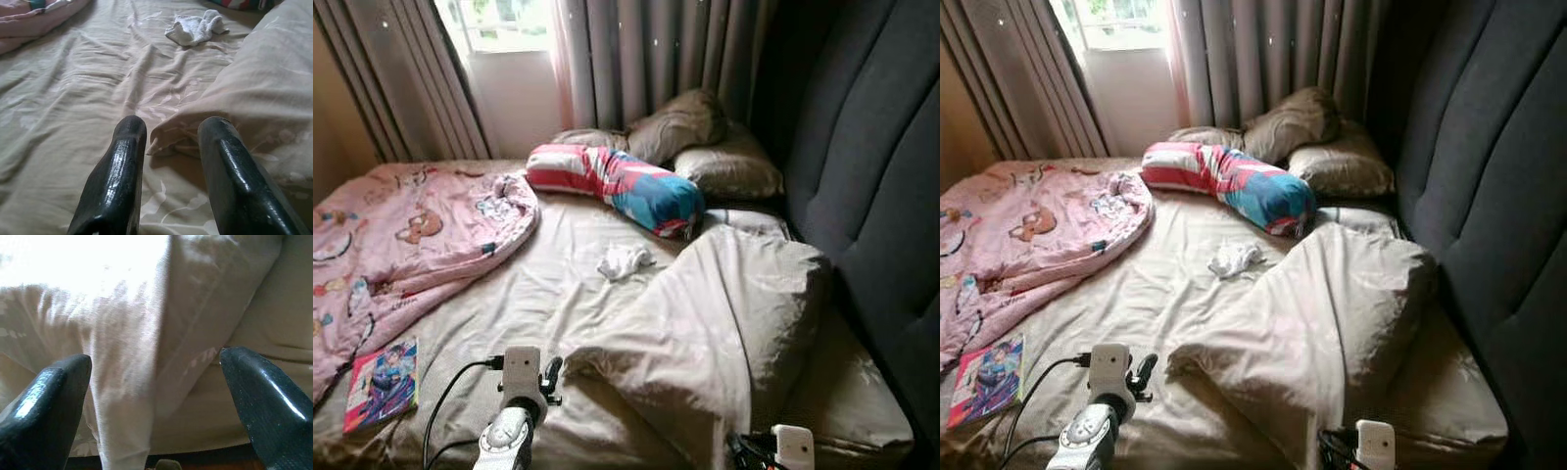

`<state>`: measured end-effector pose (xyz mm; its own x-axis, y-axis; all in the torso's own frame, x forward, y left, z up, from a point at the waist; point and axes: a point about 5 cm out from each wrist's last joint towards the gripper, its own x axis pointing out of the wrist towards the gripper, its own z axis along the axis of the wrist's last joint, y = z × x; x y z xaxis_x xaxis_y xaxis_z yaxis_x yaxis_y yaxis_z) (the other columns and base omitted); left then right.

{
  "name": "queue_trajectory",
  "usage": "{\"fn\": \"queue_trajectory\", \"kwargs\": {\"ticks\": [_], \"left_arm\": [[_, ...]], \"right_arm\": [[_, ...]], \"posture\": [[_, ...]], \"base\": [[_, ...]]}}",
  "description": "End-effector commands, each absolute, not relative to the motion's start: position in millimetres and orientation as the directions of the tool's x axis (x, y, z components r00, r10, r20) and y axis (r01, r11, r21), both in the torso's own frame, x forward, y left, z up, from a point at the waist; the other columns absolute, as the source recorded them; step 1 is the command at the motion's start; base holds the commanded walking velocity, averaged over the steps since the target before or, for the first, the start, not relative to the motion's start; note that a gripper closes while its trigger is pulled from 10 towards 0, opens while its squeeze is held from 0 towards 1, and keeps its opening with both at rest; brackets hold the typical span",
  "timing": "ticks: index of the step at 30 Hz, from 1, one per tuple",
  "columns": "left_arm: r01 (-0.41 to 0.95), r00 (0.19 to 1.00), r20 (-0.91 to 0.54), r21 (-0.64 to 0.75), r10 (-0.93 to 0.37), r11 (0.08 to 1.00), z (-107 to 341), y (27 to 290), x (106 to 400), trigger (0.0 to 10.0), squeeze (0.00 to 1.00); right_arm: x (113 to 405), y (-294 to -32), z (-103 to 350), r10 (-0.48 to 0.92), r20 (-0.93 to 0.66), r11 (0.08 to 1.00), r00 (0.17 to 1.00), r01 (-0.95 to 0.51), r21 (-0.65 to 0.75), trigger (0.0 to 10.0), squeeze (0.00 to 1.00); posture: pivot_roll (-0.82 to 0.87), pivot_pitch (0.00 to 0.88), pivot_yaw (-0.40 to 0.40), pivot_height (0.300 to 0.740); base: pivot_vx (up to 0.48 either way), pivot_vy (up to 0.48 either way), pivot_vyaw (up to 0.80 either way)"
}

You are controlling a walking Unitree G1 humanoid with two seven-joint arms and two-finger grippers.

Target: Clean up the room

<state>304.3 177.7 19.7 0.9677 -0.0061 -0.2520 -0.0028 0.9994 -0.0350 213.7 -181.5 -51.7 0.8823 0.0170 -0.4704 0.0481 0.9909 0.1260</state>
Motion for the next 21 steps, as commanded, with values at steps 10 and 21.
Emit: {"fn": "queue_trajectory", "kwargs": {"ticks": [10, 21], "left_arm": [[-0.007, 0.971, -0.241, -0.036, -0.002, 0.999, 23.3, 182.0, 307.1, 10.0, 0.0], [0.01, 0.967, -0.253, -0.032, -0.018, 0.999, 20.3, 180.8, 304.6, 10.0, 0.0]], "right_arm": [[214.0, -179.3, -51.1, 0.035, -0.462, 0.991, 0.886, 0.029, 0.131, 10.0, 0.0], [211.0, -179.4, -51.9, 0.021, -0.455, 0.991, 0.89, 0.043, 0.129, 10.0, 0.0]], "posture": [[-0.09, 0.0, 0.032, 0.646], [-0.09, 0.0, 0.038, 0.646]], "base": [[0.0, 0.0, 0.36], [0.023, 0.0, 0.0]]}}
